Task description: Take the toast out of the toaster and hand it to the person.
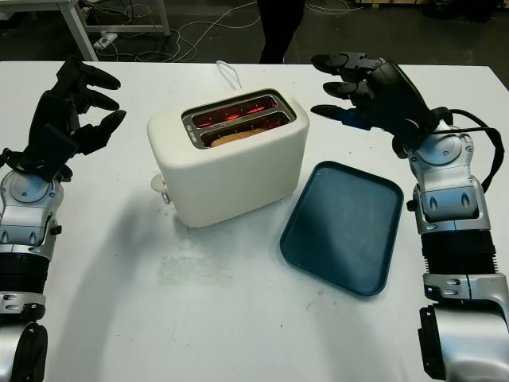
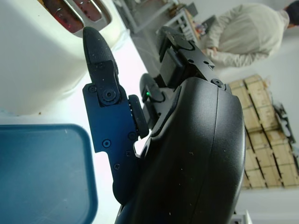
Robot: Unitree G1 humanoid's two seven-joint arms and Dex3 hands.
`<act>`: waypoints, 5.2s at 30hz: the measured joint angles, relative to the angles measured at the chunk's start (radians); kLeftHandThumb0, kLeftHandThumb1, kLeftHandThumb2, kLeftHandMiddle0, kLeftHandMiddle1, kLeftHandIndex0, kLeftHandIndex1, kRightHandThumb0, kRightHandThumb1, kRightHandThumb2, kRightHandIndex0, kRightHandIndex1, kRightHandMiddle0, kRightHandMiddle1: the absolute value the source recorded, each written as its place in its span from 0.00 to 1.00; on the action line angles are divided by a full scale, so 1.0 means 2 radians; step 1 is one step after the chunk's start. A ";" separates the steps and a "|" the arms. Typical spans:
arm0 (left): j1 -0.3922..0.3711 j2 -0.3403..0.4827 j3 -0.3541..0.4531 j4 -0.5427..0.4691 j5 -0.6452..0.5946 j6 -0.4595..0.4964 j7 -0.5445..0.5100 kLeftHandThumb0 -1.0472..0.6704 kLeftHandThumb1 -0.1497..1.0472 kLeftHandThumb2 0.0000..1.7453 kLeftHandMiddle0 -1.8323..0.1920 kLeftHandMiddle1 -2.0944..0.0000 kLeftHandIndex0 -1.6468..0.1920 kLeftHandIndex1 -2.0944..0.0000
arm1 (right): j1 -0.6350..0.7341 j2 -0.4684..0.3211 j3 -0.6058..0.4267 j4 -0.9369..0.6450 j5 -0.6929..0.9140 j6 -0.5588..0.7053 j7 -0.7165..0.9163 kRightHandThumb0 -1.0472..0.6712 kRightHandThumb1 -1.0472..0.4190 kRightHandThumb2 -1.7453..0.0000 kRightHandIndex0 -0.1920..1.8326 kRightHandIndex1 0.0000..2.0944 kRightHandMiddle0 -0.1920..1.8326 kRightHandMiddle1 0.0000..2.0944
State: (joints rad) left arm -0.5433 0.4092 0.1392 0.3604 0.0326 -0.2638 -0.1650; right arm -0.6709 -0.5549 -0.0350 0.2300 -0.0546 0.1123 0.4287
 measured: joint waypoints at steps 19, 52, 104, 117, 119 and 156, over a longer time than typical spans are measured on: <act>0.000 0.000 0.001 -0.016 -0.004 0.010 -0.008 0.00 0.89 0.18 0.90 0.19 0.88 0.24 | 0.004 0.000 -0.007 -0.006 0.000 0.000 -0.001 0.34 0.10 1.00 0.36 0.00 0.34 0.00; 0.008 -0.010 0.009 -0.029 -0.004 0.023 -0.008 0.00 0.89 0.17 0.90 0.20 0.88 0.24 | 0.008 -0.001 -0.005 -0.014 -0.002 0.000 0.007 0.27 0.09 1.00 0.38 0.01 0.35 0.01; 0.030 -0.015 0.009 -0.064 -0.023 0.063 -0.025 0.00 0.89 0.19 0.91 0.21 0.90 0.25 | 0.028 0.004 -0.006 -0.059 -0.008 0.024 0.006 0.26 0.09 1.00 0.37 0.01 0.34 0.01; 0.030 -0.015 0.009 -0.053 -0.022 0.053 -0.025 0.00 0.89 0.18 0.91 0.20 0.90 0.24 | 0.015 0.009 -0.018 -0.037 0.003 0.001 0.004 0.35 0.20 1.00 0.42 0.03 0.38 0.02; 0.030 -0.015 0.009 -0.053 -0.022 0.053 -0.024 0.00 0.89 0.19 0.91 0.20 0.90 0.24 | -0.004 0.009 -0.019 -0.029 0.006 -0.013 0.005 0.38 0.23 1.00 0.47 0.06 0.42 0.04; 0.030 -0.017 0.009 -0.056 -0.022 0.052 -0.019 0.00 0.89 0.18 0.91 0.20 0.90 0.24 | -0.166 0.027 0.185 0.108 -0.247 -0.271 -0.053 0.46 0.31 1.00 0.49 0.25 0.58 0.05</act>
State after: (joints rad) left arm -0.4836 0.3760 0.1567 0.2487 -0.0116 -0.1590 -0.2029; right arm -1.0030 -0.5006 0.3341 0.4455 -0.5493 -0.4298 0.3233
